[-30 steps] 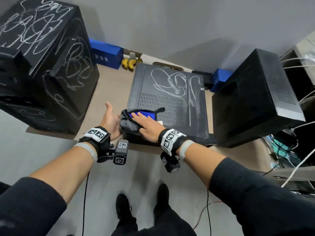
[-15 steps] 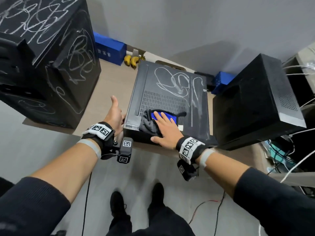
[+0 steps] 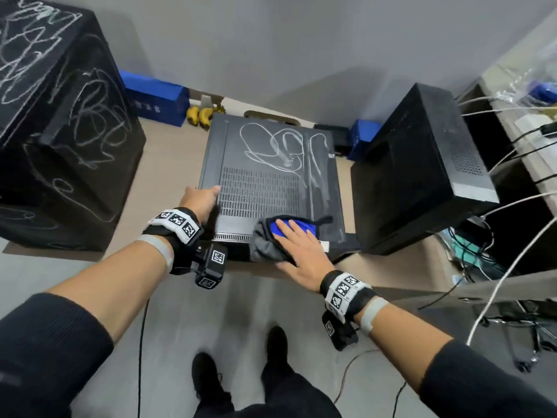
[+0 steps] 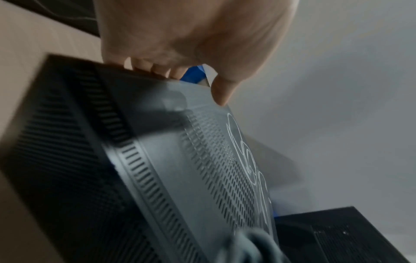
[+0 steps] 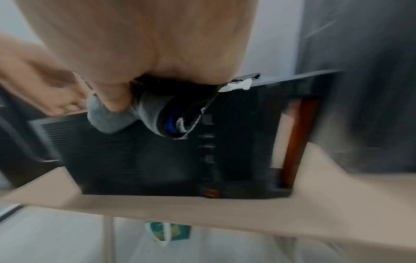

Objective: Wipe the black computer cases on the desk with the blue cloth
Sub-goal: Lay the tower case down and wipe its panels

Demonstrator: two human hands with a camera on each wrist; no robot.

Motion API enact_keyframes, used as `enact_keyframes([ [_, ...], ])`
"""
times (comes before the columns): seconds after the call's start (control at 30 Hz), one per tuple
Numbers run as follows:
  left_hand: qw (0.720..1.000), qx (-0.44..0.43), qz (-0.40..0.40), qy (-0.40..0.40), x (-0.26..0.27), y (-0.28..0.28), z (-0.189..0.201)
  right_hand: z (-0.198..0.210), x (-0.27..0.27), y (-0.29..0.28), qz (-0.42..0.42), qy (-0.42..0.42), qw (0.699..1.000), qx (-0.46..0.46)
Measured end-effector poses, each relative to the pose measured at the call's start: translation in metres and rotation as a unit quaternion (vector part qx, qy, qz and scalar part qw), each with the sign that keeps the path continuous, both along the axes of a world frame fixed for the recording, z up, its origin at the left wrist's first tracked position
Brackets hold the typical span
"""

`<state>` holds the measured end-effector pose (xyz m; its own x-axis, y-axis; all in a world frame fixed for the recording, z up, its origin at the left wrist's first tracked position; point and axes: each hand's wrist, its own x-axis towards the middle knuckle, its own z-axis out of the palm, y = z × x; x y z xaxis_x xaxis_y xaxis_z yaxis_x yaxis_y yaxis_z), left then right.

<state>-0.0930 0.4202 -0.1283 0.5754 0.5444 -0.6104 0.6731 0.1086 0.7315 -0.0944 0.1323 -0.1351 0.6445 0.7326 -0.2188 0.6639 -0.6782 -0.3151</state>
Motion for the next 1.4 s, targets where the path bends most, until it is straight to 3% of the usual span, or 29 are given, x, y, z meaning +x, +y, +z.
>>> enact_keyframes([
  [0.13,0.996,0.053,-0.031,0.071,0.021,-0.021,0.003,0.001,0.032,-0.062,-0.186,0.016,0.982,0.011],
  [0.3,0.991,0.068,-0.063,0.092,0.020,-0.029,-0.005,0.001,0.073,-0.036,-0.306,0.034,0.951,-0.032],
  [0.43,0.989,0.076,-0.082,0.100,0.019,-0.030,-0.007,-0.001,0.048,-0.051,-0.268,0.033,0.959,-0.082],
  [0.6,0.983,0.098,-0.111,0.113,0.017,-0.029,-0.007,-0.003,0.031,-0.074,-0.258,0.047,0.962,-0.076],
  [0.83,0.975,0.138,-0.118,0.127,0.017,-0.033,-0.004,0.015,0.071,0.011,-0.396,0.068,0.903,-0.154],
  [0.9,0.979,0.131,-0.109,0.116,0.016,-0.034,-0.004,0.018,0.062,0.026,-0.380,0.076,0.910,-0.150],
  [1.0,0.984,0.120,-0.087,0.103,0.015,-0.034,-0.004,0.014,0.029,0.026,-0.257,0.067,0.954,-0.139],
  [1.1,0.986,0.106,-0.089,0.095,0.014,-0.032,0.000,0.012,0.017,-0.002,-0.177,0.049,0.977,-0.112],
  [1.23,0.989,0.090,-0.083,0.085,0.012,-0.031,0.000,0.012,0.042,-0.046,-0.146,0.024,0.980,-0.135],
  [1.4,0.993,0.069,-0.047,0.084,0.020,-0.028,-0.008,0.012,0.090,-0.032,-0.155,0.047,0.976,-0.148],
])
